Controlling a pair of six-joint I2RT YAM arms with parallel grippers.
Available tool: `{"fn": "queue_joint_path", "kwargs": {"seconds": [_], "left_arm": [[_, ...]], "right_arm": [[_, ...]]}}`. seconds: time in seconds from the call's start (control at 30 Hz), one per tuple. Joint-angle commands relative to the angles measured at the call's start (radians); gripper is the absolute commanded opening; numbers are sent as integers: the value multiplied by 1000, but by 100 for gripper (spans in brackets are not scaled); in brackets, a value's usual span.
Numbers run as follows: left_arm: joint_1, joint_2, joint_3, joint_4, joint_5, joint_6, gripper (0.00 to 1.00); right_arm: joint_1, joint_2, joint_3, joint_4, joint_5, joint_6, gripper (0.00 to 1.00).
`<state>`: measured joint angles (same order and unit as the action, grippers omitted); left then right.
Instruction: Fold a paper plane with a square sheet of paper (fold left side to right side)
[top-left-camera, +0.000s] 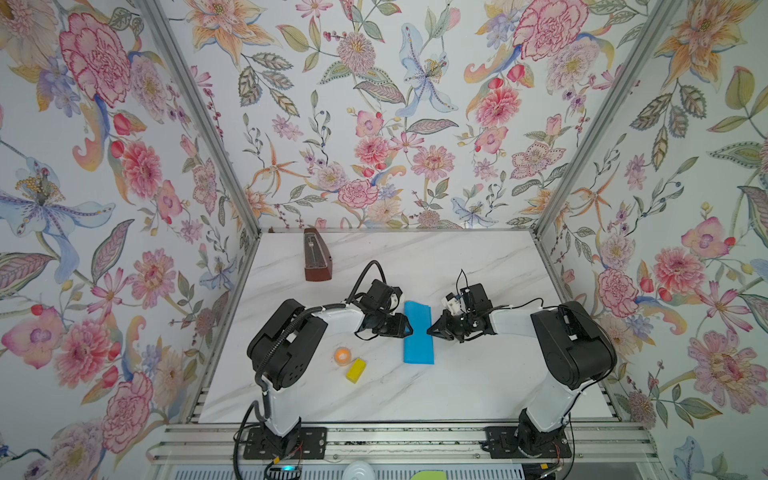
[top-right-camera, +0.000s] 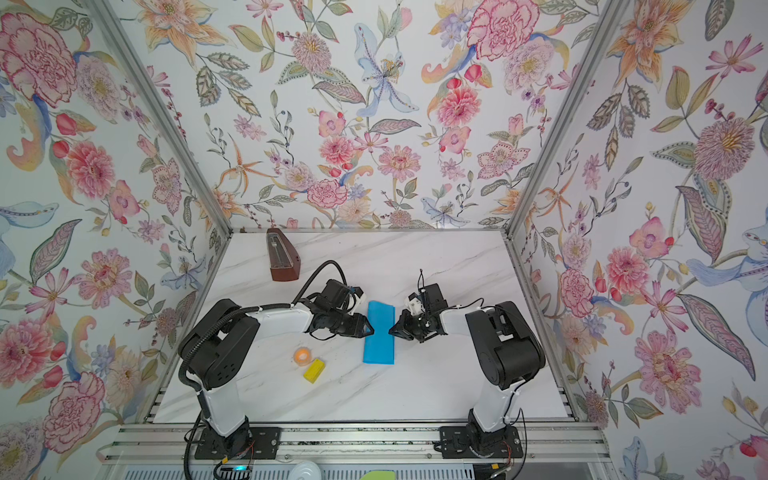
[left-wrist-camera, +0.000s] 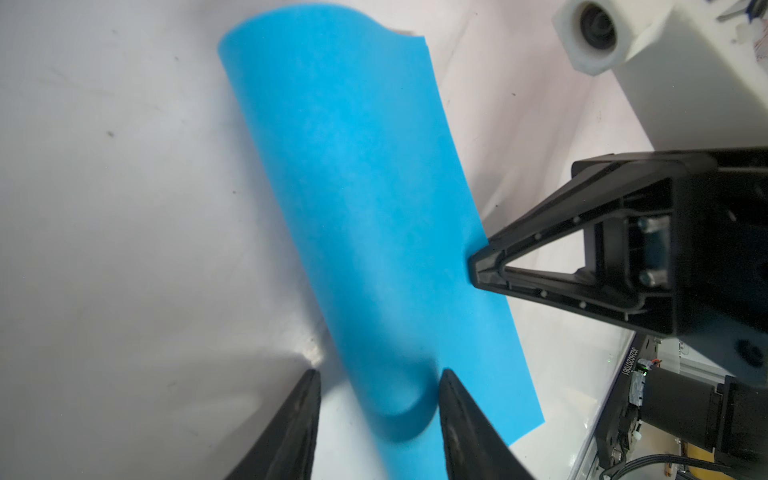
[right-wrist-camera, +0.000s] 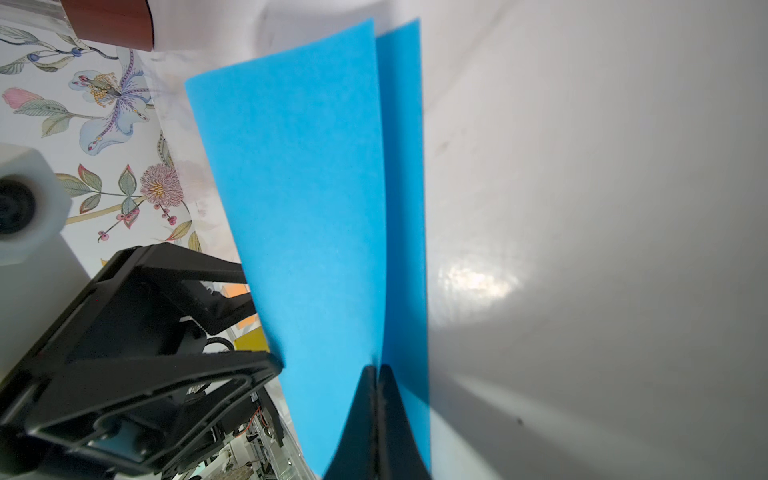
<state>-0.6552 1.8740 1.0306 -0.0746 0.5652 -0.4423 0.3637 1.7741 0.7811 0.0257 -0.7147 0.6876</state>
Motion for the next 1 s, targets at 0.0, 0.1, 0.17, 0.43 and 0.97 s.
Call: {"fn": "queue_joint_path", "kwargs": {"seconds": [0.0,0.1,0.17,0.43,0.97], "left_arm": [[-8,17,25,-28,-1,21,47],[-8,20,26,-28,-2,21,47],[-9,21,26,-28,-2,24,47],[-8,25,26,-27,1,25,46],[-8,23,24,-29,-1,22,46]], "right_arm": [[-7,8,-18,-7,15,-14,0],[-7,5,-20,-5,15,-11,0],[-8,4,-22,-6,19,-11,0],[-5,4,-26,6,20,-4,0],[-5,-20,-15,4,15,-3,0]]}}
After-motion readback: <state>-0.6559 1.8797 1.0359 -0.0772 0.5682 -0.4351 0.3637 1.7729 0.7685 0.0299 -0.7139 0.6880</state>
